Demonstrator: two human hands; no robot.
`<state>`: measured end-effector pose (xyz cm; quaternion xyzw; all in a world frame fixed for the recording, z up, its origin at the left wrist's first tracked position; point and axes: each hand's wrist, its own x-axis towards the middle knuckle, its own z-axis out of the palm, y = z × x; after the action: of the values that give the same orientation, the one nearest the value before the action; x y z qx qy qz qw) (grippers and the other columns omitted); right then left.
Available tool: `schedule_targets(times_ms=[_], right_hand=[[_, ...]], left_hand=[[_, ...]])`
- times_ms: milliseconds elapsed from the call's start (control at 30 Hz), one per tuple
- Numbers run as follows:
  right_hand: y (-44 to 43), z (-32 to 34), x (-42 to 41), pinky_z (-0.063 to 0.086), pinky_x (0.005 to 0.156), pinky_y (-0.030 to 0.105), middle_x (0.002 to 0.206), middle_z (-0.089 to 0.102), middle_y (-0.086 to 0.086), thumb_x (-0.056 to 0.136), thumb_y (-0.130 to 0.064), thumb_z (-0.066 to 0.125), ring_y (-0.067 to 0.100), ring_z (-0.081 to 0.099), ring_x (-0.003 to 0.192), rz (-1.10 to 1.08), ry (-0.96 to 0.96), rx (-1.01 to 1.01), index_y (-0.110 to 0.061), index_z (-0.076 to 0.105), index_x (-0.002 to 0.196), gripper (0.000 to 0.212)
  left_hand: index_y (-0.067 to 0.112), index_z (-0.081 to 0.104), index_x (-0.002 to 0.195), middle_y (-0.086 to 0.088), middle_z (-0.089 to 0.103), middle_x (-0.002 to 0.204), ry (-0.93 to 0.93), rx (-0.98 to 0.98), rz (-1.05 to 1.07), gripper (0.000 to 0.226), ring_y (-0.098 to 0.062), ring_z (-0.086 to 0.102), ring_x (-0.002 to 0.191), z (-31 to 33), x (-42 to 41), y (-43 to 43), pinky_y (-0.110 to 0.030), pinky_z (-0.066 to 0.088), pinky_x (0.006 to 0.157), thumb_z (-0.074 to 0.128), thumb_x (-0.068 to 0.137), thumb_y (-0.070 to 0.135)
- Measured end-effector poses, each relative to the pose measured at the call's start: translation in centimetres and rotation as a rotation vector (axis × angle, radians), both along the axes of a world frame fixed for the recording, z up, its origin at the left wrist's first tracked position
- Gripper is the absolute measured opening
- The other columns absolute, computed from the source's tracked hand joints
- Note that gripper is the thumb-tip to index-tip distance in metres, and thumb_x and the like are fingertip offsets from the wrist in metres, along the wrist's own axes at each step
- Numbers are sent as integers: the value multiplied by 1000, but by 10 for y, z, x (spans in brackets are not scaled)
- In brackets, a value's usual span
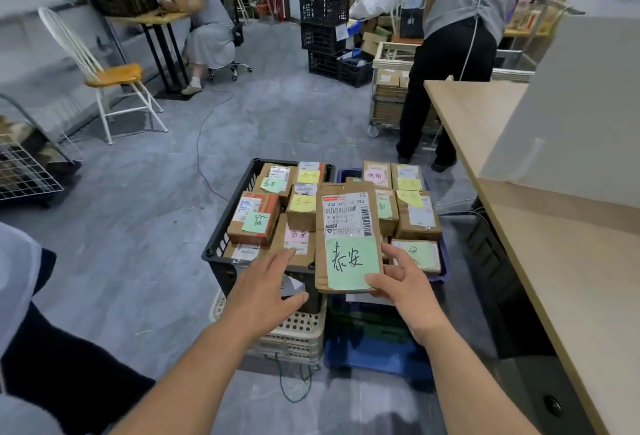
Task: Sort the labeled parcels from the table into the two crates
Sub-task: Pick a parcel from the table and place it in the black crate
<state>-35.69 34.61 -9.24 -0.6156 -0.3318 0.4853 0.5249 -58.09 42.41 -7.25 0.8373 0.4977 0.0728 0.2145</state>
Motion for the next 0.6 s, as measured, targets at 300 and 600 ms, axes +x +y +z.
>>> schedule_targets(times_ms=[300, 600], right_hand=[[74, -27, -19, 56, 74, 26, 106, 74, 3, 85, -1, 68, 18, 70, 96, 46, -18, -65, -23, 48, 135, 58], [162, -41, -30, 58, 73, 27, 103, 75, 1, 86, 0, 67, 15, 72, 92, -31, -10, -144, -24, 49, 135, 57]], left_hand=[[29, 20, 149, 10, 25, 154, -37, -57, 39, 76, -12, 23, 140, -14, -11, 56, -29, 22, 111, 60, 87, 47], [30, 20, 149, 10, 29, 151, -104, -167, -57, 73, -11, 25, 137, -29, -21, 162, -26, 24, 108, 60, 89, 41]])
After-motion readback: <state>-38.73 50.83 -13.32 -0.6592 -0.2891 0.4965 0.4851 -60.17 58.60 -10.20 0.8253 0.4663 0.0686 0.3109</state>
